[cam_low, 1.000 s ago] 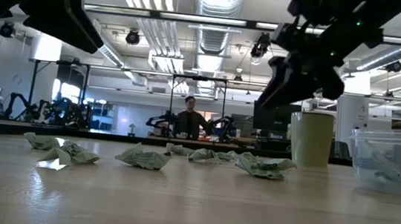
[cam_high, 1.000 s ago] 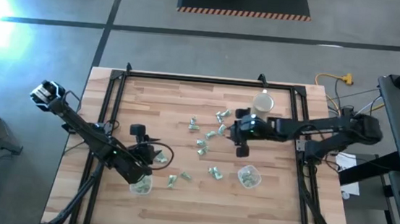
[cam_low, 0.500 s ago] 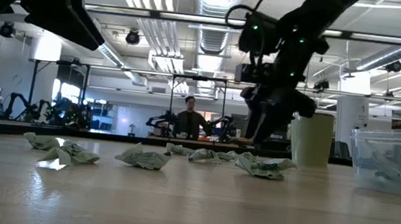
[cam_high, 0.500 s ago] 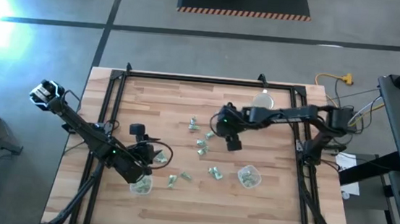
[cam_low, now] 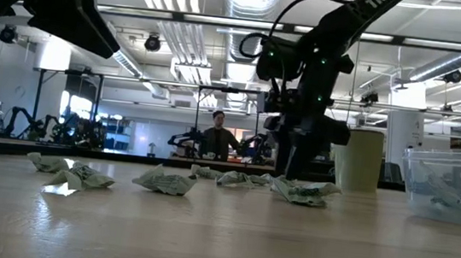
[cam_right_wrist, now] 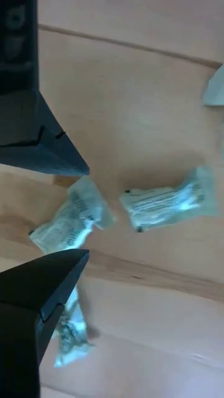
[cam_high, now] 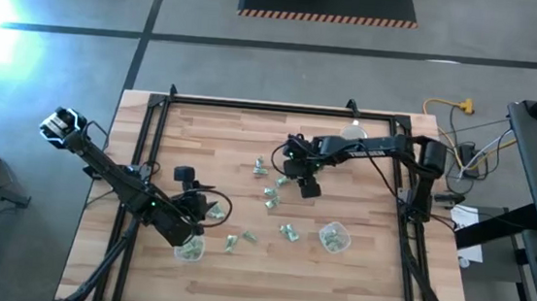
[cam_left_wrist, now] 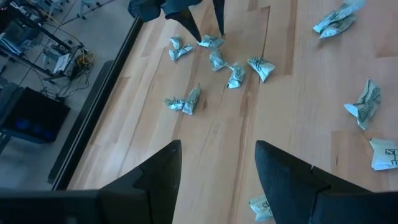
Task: Pick and place Stevia / Truvia into bins
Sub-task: Put the stevia packet into the right transparent container
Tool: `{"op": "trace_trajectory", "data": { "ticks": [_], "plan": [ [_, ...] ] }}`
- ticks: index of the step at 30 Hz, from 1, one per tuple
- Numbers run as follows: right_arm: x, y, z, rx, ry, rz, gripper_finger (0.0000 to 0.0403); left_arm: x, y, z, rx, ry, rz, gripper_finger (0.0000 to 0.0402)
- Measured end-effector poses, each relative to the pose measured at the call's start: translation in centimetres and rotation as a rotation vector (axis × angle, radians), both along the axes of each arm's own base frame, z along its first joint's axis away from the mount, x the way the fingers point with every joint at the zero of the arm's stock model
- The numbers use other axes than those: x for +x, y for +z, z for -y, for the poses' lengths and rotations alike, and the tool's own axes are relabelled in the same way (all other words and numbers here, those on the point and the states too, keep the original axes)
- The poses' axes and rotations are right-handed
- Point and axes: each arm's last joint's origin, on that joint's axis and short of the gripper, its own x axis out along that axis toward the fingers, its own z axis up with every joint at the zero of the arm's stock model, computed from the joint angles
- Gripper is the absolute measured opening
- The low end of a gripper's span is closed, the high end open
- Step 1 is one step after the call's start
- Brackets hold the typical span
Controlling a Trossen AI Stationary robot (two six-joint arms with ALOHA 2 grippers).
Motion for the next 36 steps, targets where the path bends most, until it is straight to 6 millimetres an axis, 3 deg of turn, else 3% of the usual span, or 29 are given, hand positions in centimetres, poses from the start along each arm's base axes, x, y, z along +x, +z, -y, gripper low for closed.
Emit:
{"op": "trace_trajectory", "data": {
  "ticks": [22,36],
  "plan": [
    [-0.4,-1.3,0.7,0.001,-0.040,-0.032,0.0189,0.0,0.0,0.0,0.000,0.001,0.001,0.0187],
    [-0.4,-1.3,0.8,-0.003,-0.060,-0.032,0.0080,0.0,0.0,0.0,-0.009,0.000,0.003,0.0187]
  ]
}}
